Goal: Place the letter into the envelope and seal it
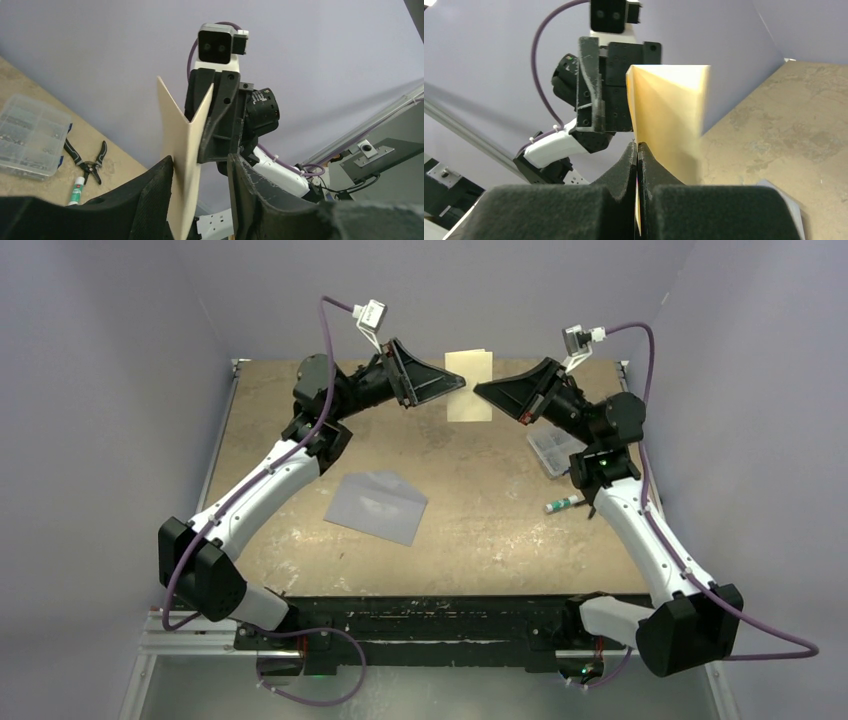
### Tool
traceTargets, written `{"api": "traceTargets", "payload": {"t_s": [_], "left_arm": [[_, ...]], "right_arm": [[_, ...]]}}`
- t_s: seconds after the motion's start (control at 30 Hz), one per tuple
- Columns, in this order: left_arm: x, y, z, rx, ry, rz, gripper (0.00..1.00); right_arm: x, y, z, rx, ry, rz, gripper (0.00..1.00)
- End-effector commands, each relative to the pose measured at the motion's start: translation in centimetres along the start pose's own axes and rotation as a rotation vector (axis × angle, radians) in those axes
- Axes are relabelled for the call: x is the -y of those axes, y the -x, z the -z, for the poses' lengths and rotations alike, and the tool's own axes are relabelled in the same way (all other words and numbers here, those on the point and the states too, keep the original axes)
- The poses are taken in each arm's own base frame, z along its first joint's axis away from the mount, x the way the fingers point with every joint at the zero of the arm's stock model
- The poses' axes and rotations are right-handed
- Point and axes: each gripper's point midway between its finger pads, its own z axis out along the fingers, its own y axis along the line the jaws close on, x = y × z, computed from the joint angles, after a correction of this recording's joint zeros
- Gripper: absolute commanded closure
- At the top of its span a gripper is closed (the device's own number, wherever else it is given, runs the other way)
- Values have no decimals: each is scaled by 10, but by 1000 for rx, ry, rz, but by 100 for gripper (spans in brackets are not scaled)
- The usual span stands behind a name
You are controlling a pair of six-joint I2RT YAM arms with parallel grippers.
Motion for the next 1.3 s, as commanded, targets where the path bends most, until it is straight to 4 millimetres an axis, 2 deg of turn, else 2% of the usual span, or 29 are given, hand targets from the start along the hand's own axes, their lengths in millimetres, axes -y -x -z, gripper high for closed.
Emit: {"api": "traceTargets", "payload": {"t_s": [0.0,0.2,0.33,0.37,0.47,0.5,0.53,0.67,0.77,0.9,0.97,1.03,1.1,1.17,1.2,1.27], "left_arm": [[19,2,1,2,-67,-51,61],[5,-2,2,-8,-5,-71,80],[0,-3,2,-20,23,-88,100],[-2,-2,2,-21,36,-95,100],[-3,1,3,-18,61,-101,100],[-2,2,3,-16,62,-96,100],[0,2,2,-19,56,-83,100],[15,4,0,-23,2,-32,100],[27,7,0,-27,-35,-18,100],[39,10,-1,-35,-61,-14,100],[42,10,0,-34,-74,-8,100],[42,10,0,-35,-79,-4,100],[40,9,0,-35,-76,-1,100],[37,7,0,-35,-70,1,100],[36,7,0,-32,-65,-4,100],[33,7,0,-34,-45,-14,100]], "right_arm": [[8,2,-2,13,-44,2,100],[8,4,-5,2,-34,12,100],[4,3,-5,-6,-22,14,100],[4,2,-5,-16,-25,20,92],[3,5,-3,-19,-51,75,47],[5,7,-2,-14,-75,100,36],[7,7,-1,-8,-95,114,31],[18,1,7,11,-133,111,20],[19,-1,9,35,-125,98,16],[9,9,8,102,-71,108,8],[1,10,6,103,-22,80,8],[-6,8,3,77,27,55,13],[-10,5,-1,46,66,19,23],[-16,3,0,31,104,6,35],[-19,2,0,28,116,4,45],[-22,1,1,24,127,7,56]]}}
